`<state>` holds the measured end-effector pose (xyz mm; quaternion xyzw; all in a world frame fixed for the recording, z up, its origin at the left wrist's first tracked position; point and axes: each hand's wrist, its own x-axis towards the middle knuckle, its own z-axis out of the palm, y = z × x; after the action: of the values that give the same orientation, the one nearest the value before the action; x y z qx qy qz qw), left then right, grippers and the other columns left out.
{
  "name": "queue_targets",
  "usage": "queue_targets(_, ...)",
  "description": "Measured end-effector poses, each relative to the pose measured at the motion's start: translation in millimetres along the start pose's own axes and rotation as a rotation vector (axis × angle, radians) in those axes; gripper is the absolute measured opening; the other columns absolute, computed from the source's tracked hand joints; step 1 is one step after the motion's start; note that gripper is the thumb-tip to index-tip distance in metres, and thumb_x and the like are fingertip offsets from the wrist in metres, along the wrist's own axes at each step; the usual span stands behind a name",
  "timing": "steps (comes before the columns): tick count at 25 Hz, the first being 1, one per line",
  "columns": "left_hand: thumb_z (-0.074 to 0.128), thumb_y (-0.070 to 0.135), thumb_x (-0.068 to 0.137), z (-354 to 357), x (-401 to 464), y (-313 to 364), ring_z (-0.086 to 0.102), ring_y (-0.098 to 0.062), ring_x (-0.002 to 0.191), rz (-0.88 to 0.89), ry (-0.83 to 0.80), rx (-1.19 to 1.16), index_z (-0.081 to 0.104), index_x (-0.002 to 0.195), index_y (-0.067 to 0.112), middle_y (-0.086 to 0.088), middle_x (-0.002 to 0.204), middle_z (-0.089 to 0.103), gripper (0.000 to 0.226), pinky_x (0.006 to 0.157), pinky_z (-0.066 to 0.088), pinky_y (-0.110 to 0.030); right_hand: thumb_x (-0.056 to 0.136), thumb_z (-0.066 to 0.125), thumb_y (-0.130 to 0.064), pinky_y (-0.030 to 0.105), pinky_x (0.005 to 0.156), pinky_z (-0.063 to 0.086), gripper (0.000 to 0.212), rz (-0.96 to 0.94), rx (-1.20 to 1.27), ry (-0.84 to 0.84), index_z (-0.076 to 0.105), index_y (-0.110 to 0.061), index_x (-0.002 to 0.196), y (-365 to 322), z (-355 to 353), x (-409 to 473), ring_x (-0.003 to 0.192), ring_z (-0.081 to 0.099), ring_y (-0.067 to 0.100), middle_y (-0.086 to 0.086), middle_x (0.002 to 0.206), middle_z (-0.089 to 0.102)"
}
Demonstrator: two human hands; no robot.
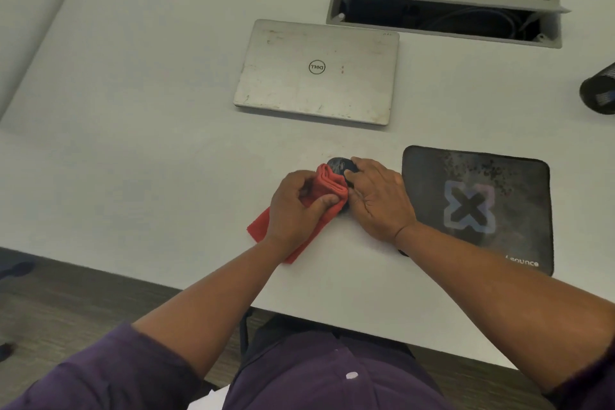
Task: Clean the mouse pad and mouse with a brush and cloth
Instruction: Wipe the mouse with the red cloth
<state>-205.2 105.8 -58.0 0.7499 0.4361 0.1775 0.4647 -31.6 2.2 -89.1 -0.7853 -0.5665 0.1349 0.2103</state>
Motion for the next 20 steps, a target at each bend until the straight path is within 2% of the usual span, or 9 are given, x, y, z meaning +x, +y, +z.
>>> queue_targets(2, 0.083, 0.046, 0.073, 2, 8, 4, 0.064, 0.001, 0.094, -0.080, 0.002, -0.011, 0.065, 0.106, 0.030, 0.015, 0.103, 0.066, 0.042, 0.077, 0.046, -0.008, 0.087, 0.048, -0.048, 0.043, 0.110, 0.025, 0.056, 0.035, -0.008, -0.039, 0.051, -0.022, 0.136, -5, 2, -2, 0.144, 0.032, 0.025, 0.006, 0.156, 0.038)
queue_targets(5, 0.080, 0.049, 0.072, 4, 20, 8, 0.064, 0.000, 0.081, -0.167, 0.022, -0.024, 0.066, 0.088, 0.031, 0.014, 0.089, 0.068, 0.028, 0.069, 0.048, -0.016, 0.078, 0.060, -0.058, 0.044, 0.115, 0.021, 0.078, 0.025, -0.063, -0.078, 0.041, -0.022, 0.145, -7, 7, -8, 0.150, 0.021, 0.022, 0.004, 0.162, 0.025)
queue_targets(9, 0.074, 0.054, 0.073, 3, 41, 12, 0.061, 0.001, 0.070, -0.216, -0.007, 0.013, 0.061, 0.075, 0.028, 0.013, 0.076, 0.066, 0.029, 0.060, 0.044, -0.020, 0.081, 0.058, -0.071, 0.045, 0.114, 0.022, 0.081, 0.035, -0.144, -0.046, 0.041, -0.021, 0.143, -9, 12, -4, 0.148, 0.024, 0.023, 0.004, 0.162, 0.026)
queue_targets(12, 0.068, 0.055, 0.074, 3, 52, 18, 0.060, 0.005, 0.070, -0.215, 0.014, 0.008, 0.057, 0.074, 0.034, 0.018, 0.073, 0.063, 0.024, 0.056, 0.041, -0.023, 0.080, 0.060, -0.069, 0.047, 0.111, 0.025, 0.081, 0.007, -0.161, -0.016, 0.040, -0.020, 0.142, -6, 16, -6, 0.146, 0.028, 0.027, 0.007, 0.160, 0.028)
queue_targets(15, 0.069, 0.045, 0.079, 0, 27, 8, 0.056, 0.003, 0.085, 0.025, -0.061, 0.041, 0.051, 0.084, 0.039, 0.018, 0.088, 0.054, 0.020, 0.063, 0.041, -0.014, 0.081, 0.055, -0.068, 0.047, 0.112, 0.024, 0.079, 0.023, -0.188, -0.034, 0.040, -0.022, 0.144, -7, 15, -5, 0.147, 0.025, 0.024, 0.005, 0.160, 0.027)
queue_targets(17, 0.070, 0.039, 0.079, 3, 14, 0, 0.055, 0.001, 0.088, 0.099, -0.101, 0.044, 0.050, 0.086, 0.036, 0.018, 0.094, 0.051, 0.022, 0.066, 0.043, -0.016, 0.082, 0.052, -0.066, 0.048, 0.112, 0.023, 0.079, 0.036, -0.194, -0.041, 0.039, -0.020, 0.144, -8, 14, -6, 0.148, 0.024, 0.025, 0.006, 0.161, 0.026)
queue_targets(20, 0.066, 0.049, 0.079, 7, 41, 16, 0.056, 0.008, 0.081, -0.133, -0.047, 0.034, 0.052, 0.080, 0.039, 0.019, 0.085, 0.057, 0.018, 0.062, 0.041, -0.021, 0.085, 0.046, -0.071, 0.045, 0.113, 0.020, 0.083, 0.057, -0.226, -0.080, 0.034, -0.020, 0.149, -9, 12, -5, 0.148, 0.022, 0.025, 0.006, 0.163, 0.022)
